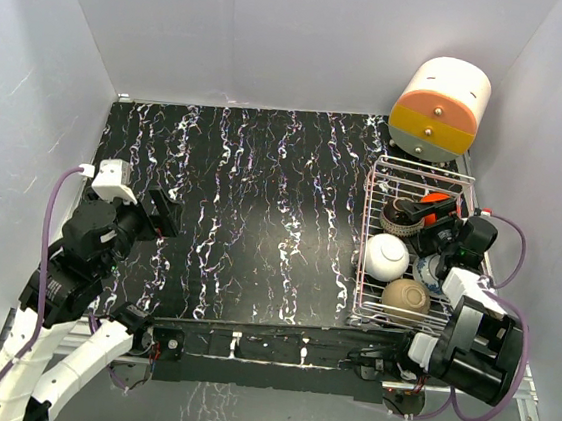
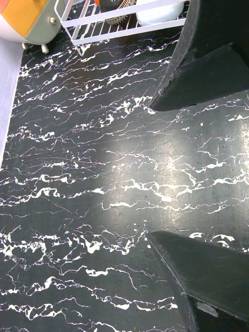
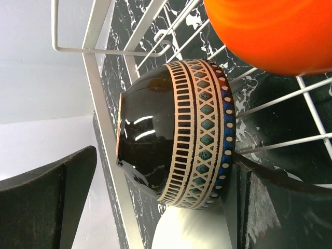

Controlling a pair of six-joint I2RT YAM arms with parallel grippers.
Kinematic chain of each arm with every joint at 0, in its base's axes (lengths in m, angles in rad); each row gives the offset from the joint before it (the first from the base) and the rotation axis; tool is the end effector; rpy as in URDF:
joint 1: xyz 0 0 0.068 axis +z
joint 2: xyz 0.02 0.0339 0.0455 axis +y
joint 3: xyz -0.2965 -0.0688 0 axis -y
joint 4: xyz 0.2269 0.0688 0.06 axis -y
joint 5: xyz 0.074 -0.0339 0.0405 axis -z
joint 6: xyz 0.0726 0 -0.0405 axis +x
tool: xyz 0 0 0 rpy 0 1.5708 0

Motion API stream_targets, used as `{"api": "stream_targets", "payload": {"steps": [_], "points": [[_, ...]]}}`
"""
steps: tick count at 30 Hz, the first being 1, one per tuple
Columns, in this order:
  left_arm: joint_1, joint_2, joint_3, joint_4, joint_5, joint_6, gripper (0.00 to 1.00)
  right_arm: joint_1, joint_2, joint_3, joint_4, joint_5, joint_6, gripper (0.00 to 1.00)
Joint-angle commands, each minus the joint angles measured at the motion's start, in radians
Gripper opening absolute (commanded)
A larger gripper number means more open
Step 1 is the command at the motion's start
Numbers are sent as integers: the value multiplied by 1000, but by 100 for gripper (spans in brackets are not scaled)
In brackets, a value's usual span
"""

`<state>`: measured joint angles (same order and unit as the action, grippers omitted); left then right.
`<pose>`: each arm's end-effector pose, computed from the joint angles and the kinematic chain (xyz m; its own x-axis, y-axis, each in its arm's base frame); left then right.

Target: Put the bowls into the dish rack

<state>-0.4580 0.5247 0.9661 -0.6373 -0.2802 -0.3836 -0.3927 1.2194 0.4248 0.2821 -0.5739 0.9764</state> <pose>0.0842 -0.0191 0.3852 -0.2299 -0.2877 -0.9297 0.1031 0.9427 -0.3172 0.2344 -0.0544 0.2058 -0.3496 0.8979 -0.2675 0.3105 0.3804 0.8711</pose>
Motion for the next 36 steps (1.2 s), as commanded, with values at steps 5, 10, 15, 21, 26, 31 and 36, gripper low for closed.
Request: {"api": "stream_targets", "payload": {"steps": [5,10,15,21,26,31,36], "points": [[-2,-8,-6,16,4,-1,97,-6,-15,160,-263,82,-169,99],[-3,-8,-14,32,14,-3,97,-6,41,258,-427,124,-301,99],[-2,-14,-26,33,22,-6,97,-6,64,264,-476,152,-375,99],[-2,-23,-36,33,22,-9,97,-6,61,272,-516,185,-421,99],[-2,-28,-42,36,20,-11,97,-5,71,297,-523,166,-431,99],[-3,-32,-45,33,19,-14,97,4,79,303,-478,118,-403,99],[-2,-30,-40,31,14,-14,97,80,60,345,-474,124,-395,99]]}}
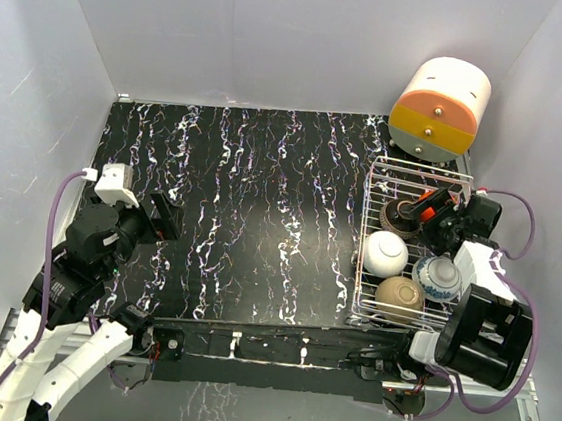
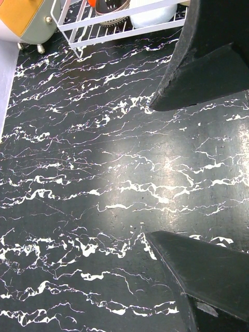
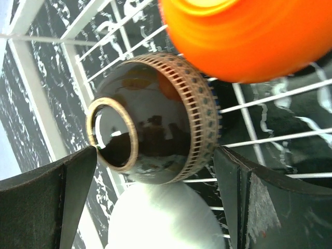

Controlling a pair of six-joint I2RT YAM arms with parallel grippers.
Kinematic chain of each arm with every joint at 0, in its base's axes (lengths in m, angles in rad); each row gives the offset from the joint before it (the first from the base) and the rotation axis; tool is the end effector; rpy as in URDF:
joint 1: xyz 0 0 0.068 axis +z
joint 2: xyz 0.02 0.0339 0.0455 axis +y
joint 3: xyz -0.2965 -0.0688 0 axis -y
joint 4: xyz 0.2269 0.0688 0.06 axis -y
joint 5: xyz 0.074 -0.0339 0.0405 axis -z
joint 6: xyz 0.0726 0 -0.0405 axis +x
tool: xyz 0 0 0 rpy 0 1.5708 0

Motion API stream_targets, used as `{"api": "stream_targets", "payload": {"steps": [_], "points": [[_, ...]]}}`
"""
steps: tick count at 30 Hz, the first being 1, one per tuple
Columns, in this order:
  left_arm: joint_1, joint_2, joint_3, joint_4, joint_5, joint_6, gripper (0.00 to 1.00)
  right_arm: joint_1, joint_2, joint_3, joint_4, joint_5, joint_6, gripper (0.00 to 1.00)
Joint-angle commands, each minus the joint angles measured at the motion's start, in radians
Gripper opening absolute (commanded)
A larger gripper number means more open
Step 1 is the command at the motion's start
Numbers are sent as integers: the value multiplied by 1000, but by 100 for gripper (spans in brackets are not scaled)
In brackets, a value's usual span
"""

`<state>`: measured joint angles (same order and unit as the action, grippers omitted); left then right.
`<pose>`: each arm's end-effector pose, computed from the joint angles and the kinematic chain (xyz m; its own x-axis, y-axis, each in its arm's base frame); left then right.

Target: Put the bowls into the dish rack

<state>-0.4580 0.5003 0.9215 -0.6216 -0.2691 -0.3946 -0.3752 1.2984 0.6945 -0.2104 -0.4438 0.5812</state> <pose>0.0834 -0.0196 0.3746 -0.2389 -0.2954 -0.9250 0.1091 0.9384 -0.3279 0.2504 -0.0651 0.2181 -0.5344 0.7434 -0.4022 0.4189 0.6463 0.6378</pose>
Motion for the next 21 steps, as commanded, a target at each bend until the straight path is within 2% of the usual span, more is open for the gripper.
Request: {"api": "stream_targets", "payload": {"steps": [1,9,15,21], "points": [[-2,-4,8,14,3,-3,97,79,-25,101,7,8,-1,99],[-2,0,17,13,11,-9,97,192,-73,267,-145,245,-67,99],[-3,17,22,17,24,-16,97,255,-82,322,-213,292,-150,99],[-2,54,30,33,51,-25,97,535,-26,493,-337,463,-229,99]]}}
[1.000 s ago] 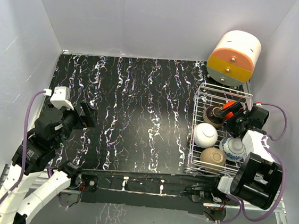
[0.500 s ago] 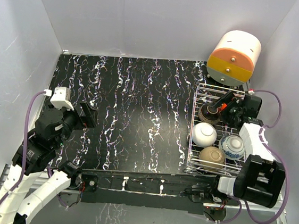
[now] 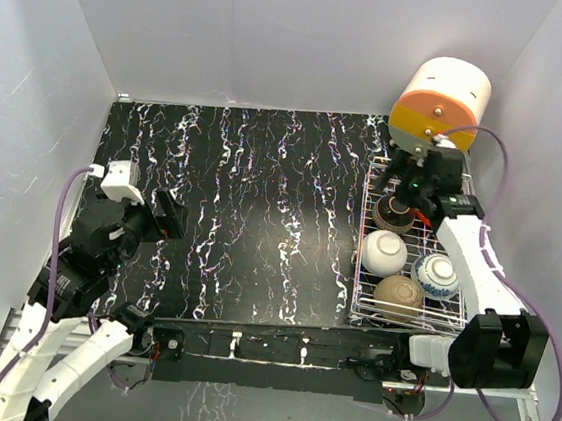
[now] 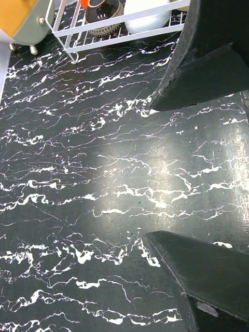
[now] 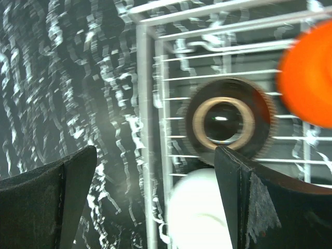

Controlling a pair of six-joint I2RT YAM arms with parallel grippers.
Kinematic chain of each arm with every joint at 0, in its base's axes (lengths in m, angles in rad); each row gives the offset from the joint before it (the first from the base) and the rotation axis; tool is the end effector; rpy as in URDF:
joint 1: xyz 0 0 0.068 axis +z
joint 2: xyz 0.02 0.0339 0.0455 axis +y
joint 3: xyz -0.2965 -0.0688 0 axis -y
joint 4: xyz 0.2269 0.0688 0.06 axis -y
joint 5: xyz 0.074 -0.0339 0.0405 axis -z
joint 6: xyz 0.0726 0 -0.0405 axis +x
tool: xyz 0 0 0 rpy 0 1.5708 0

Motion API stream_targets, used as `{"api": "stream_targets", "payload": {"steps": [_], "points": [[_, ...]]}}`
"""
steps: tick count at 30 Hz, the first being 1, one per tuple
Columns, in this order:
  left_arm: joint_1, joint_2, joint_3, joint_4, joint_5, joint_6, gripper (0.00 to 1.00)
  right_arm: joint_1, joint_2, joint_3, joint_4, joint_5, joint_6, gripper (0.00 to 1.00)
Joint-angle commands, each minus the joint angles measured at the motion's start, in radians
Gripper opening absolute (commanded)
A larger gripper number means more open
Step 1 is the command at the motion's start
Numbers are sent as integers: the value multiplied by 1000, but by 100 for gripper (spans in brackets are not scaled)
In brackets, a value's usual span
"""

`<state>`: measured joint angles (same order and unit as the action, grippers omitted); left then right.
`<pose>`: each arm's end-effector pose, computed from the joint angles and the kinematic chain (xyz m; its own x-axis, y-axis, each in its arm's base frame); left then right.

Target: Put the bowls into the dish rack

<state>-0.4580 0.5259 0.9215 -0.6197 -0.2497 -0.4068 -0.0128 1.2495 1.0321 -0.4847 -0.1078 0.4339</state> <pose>0.0892 -0.0239 0.3731 -0.2671 -0.2958 -0.9172 0.1161 0.9349 -0.3353 0.2726 0.0043 0.3101 -0.6151 0.4259 -0.6635 0.2085 0.8995 0.3840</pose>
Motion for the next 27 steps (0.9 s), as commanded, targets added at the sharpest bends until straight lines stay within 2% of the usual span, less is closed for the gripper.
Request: {"api": "stream_targets", "payload": {"steps": [1,5,11,19,27], "points": [[-2,35,31,34,35,-17,97,236,33,177,-68,141,-85,99],[-2,55,35,41,49,-31,97,402,57,237,-55,178,-83,99],[-1,70,38,30,50,-41,97,575,119,299,-28,191,-109,99],[-2,81,61,16,25,-43,97,599,58,217,82,180,-136,99],[-2,92,53,28,27,-53,97,599,48,215,65,214,-163,99]]}}
